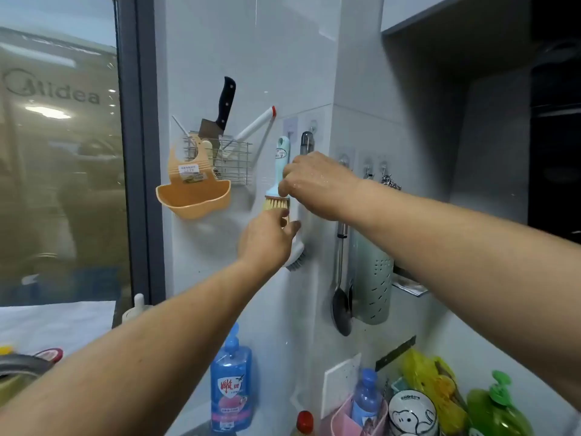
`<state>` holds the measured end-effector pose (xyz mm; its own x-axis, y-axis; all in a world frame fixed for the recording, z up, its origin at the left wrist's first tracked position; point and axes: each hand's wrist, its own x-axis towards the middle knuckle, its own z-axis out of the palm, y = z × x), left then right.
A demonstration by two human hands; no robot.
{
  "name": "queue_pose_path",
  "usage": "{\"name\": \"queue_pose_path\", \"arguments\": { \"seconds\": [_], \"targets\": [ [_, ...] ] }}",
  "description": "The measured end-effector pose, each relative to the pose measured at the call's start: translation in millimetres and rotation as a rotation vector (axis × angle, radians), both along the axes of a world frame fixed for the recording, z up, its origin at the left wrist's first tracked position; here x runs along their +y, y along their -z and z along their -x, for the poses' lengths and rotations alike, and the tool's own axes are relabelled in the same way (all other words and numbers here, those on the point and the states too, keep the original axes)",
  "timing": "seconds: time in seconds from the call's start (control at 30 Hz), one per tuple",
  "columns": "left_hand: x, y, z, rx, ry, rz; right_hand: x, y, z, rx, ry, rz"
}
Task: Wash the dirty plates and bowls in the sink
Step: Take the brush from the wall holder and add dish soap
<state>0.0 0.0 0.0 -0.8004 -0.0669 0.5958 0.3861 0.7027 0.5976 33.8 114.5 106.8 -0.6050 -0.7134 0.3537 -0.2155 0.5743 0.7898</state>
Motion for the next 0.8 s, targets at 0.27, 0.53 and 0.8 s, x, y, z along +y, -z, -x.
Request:
{"name": "queue_pose_path", "arguments": {
  "seconds": [0.27,0.53,0.8],
  "targets": [
    [12,-21,26,-0.042,0.036,-0.084,7,-15,24,0.075,0.063,-0.183],
    [18,-17,45,-0.092,0.069,-0.196,11,-20,39,0.124,0.126,-0.230],
    [23,-35,33,0.011,0.143,-0.356,10,-33,36,0.210,0.100,-0.278]
  ]
}}
